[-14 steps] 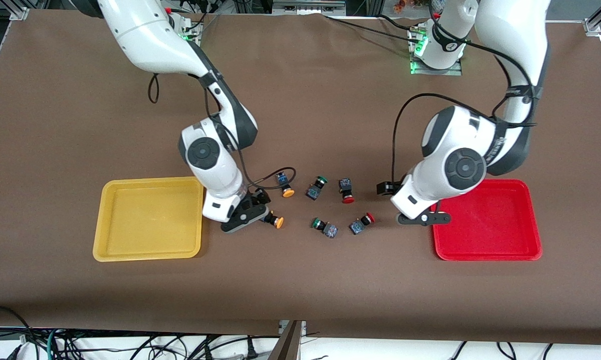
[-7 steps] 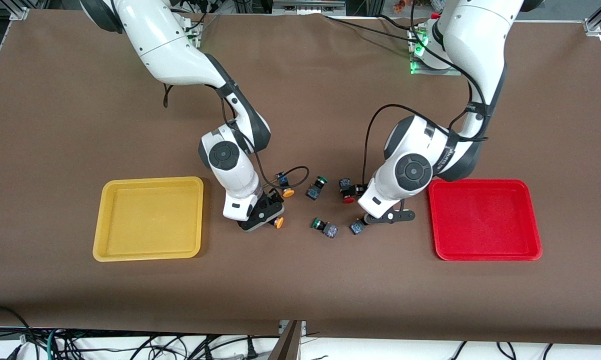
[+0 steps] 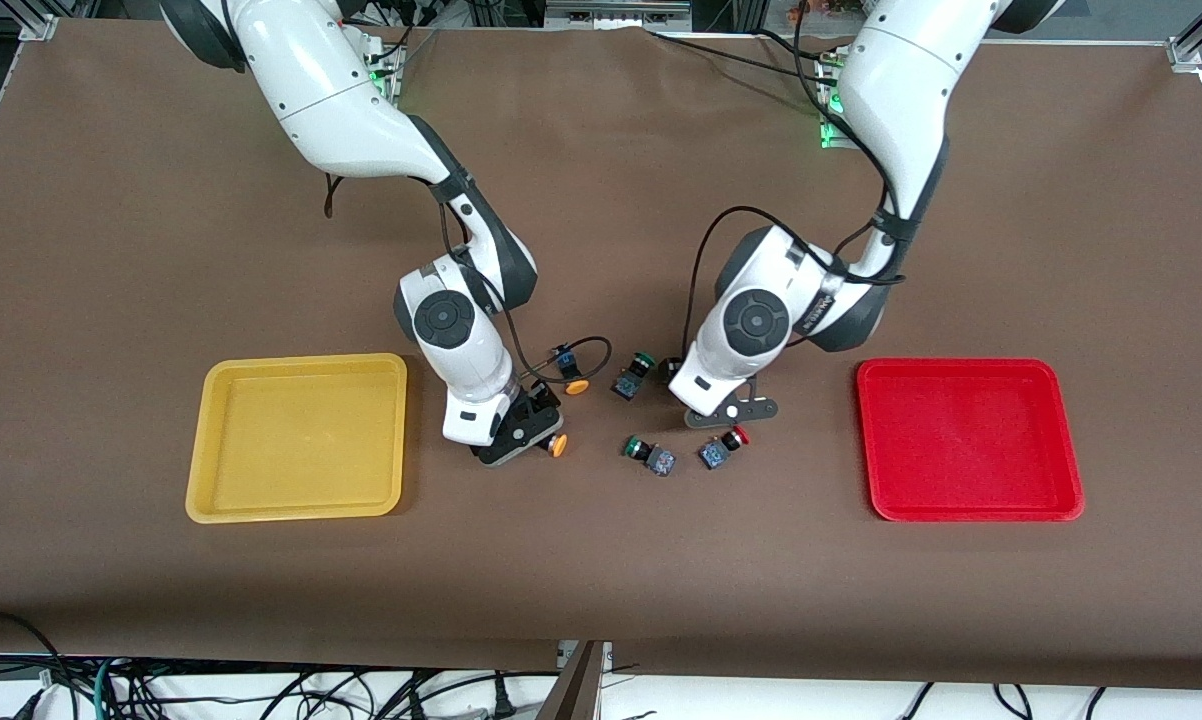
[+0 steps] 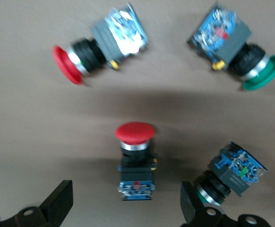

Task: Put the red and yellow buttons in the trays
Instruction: 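Grasp a yellow button with the right gripper while the left grasps a red button, then carry the yellow button to the yellow tray while the left carries red to red tray, then release the yellow button in the yellow tray while the left releases the red button, then grasp the second yellow button with the right gripper while the left returns to buttons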

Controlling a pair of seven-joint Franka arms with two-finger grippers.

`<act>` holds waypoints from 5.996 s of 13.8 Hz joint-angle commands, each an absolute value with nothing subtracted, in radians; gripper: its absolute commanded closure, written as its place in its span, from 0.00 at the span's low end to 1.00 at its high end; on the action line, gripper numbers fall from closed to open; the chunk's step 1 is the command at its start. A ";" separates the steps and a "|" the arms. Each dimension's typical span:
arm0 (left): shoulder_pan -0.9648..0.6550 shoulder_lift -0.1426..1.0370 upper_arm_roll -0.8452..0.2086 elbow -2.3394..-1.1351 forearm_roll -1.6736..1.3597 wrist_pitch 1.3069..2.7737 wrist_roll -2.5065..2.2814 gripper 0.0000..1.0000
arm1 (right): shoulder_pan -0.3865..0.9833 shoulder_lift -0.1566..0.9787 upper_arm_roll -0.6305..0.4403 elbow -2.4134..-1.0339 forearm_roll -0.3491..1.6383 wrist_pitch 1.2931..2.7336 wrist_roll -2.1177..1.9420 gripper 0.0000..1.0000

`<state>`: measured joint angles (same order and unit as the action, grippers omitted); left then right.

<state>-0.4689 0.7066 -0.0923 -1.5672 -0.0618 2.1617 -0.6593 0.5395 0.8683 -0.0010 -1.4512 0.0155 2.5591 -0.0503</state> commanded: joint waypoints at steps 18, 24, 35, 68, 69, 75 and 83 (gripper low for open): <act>-0.505 0.723 -0.071 -1.669 -0.071 2.322 -0.670 0.50 | 0.540 0.891 0.003 -1.463 0.051 2.614 -0.129 0.48; -0.488 0.697 -0.057 -1.652 -0.071 2.310 -0.661 0.81 | 0.519 0.884 0.003 -1.466 0.054 2.606 -0.182 0.85; -0.132 0.546 -0.025 -1.649 -0.069 2.126 -0.100 0.78 | 0.277 0.689 -0.006 -1.465 0.063 2.163 -0.385 0.88; 0.203 0.681 -0.080 -1.522 -0.017 2.100 0.224 0.00 | 0.660 0.768 0.032 -1.494 0.064 2.240 0.552 0.20; 0.180 0.680 -0.087 -1.516 -0.017 2.100 0.227 0.00 | 0.664 0.775 0.032 -1.496 0.067 2.240 0.563 0.20; 0.042 0.686 -0.127 -1.482 -0.020 2.111 0.215 0.00 | 0.678 0.795 0.032 -1.496 0.066 2.272 0.600 0.45; -0.181 0.765 -0.126 -1.437 -0.014 2.284 0.218 0.00 | 0.499 0.661 0.018 -1.483 0.064 2.057 0.232 1.00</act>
